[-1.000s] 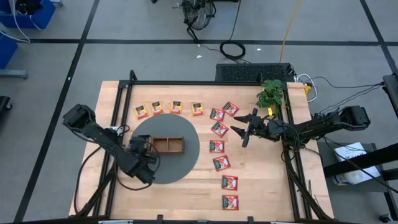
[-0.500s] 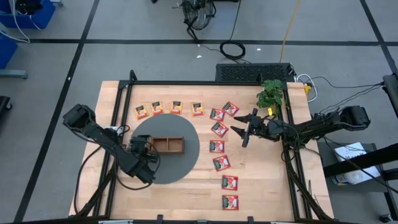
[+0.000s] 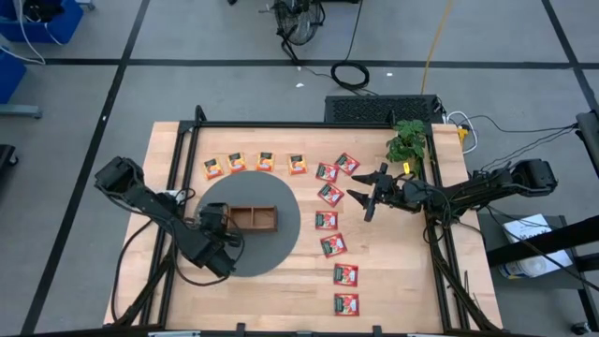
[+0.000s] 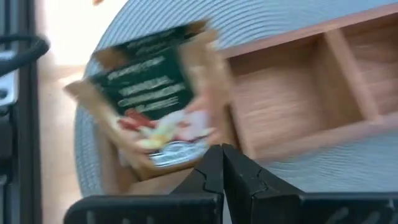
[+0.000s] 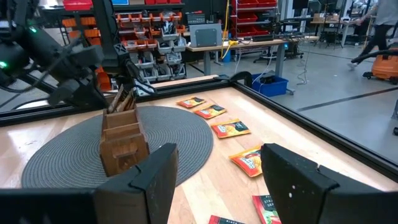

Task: Pick & Place Tea
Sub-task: Put the red tea bag into the middle section of the wooden organizer

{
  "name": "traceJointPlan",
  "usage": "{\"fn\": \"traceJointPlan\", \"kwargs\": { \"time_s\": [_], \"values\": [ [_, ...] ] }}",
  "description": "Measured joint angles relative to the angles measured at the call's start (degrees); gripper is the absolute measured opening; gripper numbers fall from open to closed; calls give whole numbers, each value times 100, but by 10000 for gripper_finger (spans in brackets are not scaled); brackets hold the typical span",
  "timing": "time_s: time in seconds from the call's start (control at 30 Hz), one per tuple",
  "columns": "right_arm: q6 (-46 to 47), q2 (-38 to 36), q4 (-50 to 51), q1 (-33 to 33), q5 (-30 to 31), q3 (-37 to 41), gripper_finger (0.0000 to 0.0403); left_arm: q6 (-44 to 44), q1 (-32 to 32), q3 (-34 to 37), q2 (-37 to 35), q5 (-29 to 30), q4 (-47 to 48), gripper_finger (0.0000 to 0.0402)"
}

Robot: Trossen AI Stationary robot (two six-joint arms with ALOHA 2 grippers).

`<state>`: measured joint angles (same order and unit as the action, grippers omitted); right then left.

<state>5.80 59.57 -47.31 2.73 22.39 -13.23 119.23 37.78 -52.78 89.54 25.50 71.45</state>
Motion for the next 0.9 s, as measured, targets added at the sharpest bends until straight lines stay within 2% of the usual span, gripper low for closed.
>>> {"fn": "traceJointPlan", "kwargs": {
  "time_s": [0.17,0.3,0.4,0.5,0.6,0.7,0.9],
  "values": [
    [0,0,0,-1,0,0,212,-694,0,-784,2,378,644,14],
    [0,0,0,-1,0,0,212,-1595,0,-1507,1,307,1647,33],
    [26,0,0,-1,0,0,212,-1616,28,-1894,0,375,1848,42],
    [37,0,0,0,0,0,212,-1795,121,-2159,2,1047,1848,46],
    [37,0,0,-1,-2,0,212,-1916,273,-2337,-8,1838,1830,46],
    [11,0,2,1,-2,2,212,-2165,523,-2334,-209,2364,1749,46],
    [-46,0,42,1,-2,1,212,-2776,1150,-1955,-1118,2850,1215,47]
  ]
}}
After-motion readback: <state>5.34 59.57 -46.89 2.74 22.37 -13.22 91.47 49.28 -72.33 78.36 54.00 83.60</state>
